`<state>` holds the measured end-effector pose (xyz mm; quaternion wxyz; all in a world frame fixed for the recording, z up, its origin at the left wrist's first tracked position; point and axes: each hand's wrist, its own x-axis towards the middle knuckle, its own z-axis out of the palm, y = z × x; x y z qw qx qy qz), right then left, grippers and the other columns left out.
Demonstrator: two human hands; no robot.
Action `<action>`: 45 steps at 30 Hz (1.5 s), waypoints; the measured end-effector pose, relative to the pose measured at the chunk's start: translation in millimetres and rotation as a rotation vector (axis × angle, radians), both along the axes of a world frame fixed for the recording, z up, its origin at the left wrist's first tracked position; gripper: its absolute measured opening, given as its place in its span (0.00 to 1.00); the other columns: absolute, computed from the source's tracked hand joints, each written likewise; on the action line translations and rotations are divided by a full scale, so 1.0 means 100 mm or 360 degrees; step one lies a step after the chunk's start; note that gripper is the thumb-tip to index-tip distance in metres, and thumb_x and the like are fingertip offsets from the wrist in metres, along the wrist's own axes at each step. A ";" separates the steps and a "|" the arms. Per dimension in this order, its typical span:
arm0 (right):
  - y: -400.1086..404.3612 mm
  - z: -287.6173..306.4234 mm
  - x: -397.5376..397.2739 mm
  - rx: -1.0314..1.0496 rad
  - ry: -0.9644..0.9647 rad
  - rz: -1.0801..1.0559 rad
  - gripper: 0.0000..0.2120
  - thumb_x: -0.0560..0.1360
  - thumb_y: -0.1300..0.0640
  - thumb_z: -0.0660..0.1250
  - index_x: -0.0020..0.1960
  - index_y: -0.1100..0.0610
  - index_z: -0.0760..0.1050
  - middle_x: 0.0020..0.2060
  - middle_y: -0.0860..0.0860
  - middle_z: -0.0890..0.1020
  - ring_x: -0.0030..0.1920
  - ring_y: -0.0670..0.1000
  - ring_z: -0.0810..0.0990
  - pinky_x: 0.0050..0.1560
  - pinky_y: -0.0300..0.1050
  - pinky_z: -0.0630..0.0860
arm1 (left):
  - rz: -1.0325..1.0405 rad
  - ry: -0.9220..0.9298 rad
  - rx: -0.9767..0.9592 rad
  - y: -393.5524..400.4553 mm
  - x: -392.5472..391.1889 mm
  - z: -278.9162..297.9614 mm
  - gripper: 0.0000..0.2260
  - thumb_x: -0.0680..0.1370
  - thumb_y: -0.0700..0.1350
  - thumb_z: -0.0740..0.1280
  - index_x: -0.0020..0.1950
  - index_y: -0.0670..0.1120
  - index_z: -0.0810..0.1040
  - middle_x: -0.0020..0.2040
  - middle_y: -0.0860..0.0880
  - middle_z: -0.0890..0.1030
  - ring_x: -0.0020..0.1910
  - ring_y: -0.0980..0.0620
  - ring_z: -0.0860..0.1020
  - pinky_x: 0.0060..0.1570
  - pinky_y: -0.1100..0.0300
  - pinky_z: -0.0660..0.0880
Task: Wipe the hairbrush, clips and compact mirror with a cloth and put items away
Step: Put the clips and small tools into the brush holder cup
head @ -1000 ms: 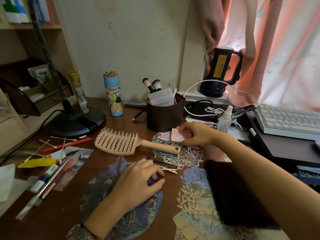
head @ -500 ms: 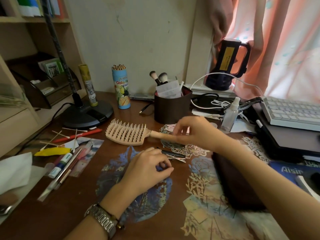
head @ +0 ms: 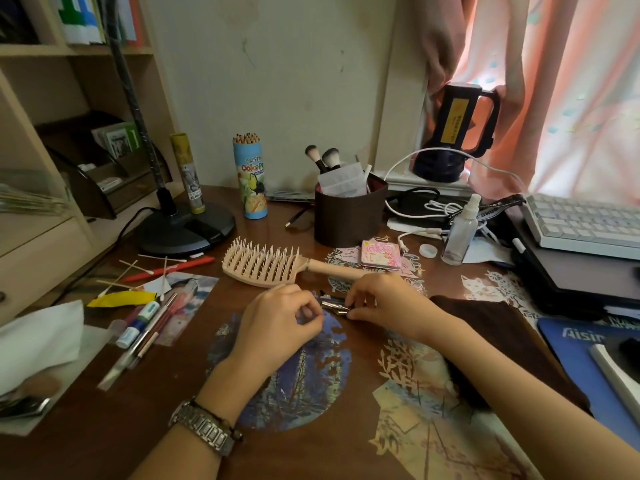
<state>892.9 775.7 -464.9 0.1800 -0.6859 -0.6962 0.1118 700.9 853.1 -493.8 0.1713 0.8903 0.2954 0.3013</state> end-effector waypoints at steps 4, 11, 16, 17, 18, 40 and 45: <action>0.00 -0.01 -0.05 -0.0022 0.0017 0.0003 0.05 0.71 0.55 0.72 0.46 0.53 0.79 0.38 0.44 0.79 0.37 0.42 0.76 0.38 0.32 0.70 | 0.0007 0.0007 0.0007 0.00 -0.01 0.00 0.03 0.68 0.46 0.74 0.36 0.52 0.81 0.34 0.58 0.75 0.36 0.60 0.74 0.34 0.70 0.69; -0.07 0.04 -0.05 0.0013 0.0079 0.0044 0.04 0.72 0.56 0.71 0.45 0.53 0.76 0.43 0.46 0.78 0.41 0.42 0.75 0.42 0.31 0.70 | 0.0000 -0.0086 -0.0185 0.01 -0.01 0.01 0.03 0.69 0.46 0.74 0.38 0.52 0.82 0.35 0.57 0.77 0.37 0.58 0.76 0.37 0.61 0.76; -0.13 0.10 -0.04 0.0150 0.0645 -0.0184 0.08 0.70 0.59 0.73 0.47 0.55 0.75 0.40 0.48 0.81 0.39 0.45 0.79 0.41 0.35 0.76 | -0.0096 -0.0152 -0.0508 -0.03 0.04 0.03 0.05 0.69 0.52 0.75 0.41 0.53 0.83 0.39 0.54 0.79 0.39 0.55 0.77 0.42 0.60 0.77; -0.13 0.11 -0.04 0.0158 0.0767 -0.0203 0.10 0.69 0.60 0.74 0.48 0.56 0.75 0.39 0.48 0.81 0.38 0.45 0.80 0.40 0.35 0.76 | -0.0135 -0.0143 -0.0566 -0.05 0.05 0.03 0.06 0.68 0.54 0.75 0.41 0.54 0.83 0.39 0.53 0.79 0.39 0.55 0.78 0.42 0.60 0.77; -0.13 0.12 -0.04 0.0153 0.0896 -0.0210 0.12 0.69 0.61 0.74 0.50 0.56 0.76 0.38 0.48 0.81 0.37 0.46 0.79 0.40 0.36 0.76 | -0.0173 -0.0131 -0.0616 -0.07 0.06 0.02 0.08 0.68 0.55 0.75 0.41 0.54 0.83 0.40 0.53 0.79 0.40 0.56 0.78 0.42 0.60 0.77; -0.21 0.23 -0.01 0.0027 0.1132 -0.0286 0.09 0.71 0.54 0.72 0.46 0.58 0.81 0.35 0.49 0.81 0.35 0.46 0.77 0.37 0.36 0.74 | -0.0254 -0.0200 -0.0395 -0.16 0.14 0.00 0.04 0.75 0.47 0.70 0.42 0.48 0.82 0.37 0.54 0.76 0.40 0.56 0.75 0.38 0.69 0.68; -0.19 0.23 0.00 0.0042 0.0897 -0.0291 0.09 0.70 0.51 0.72 0.44 0.56 0.81 0.34 0.44 0.80 0.33 0.39 0.75 0.37 0.34 0.71 | -0.0256 -0.0184 -0.0350 -0.14 0.15 -0.03 0.05 0.75 0.48 0.70 0.42 0.48 0.81 0.37 0.55 0.76 0.40 0.56 0.75 0.37 0.68 0.68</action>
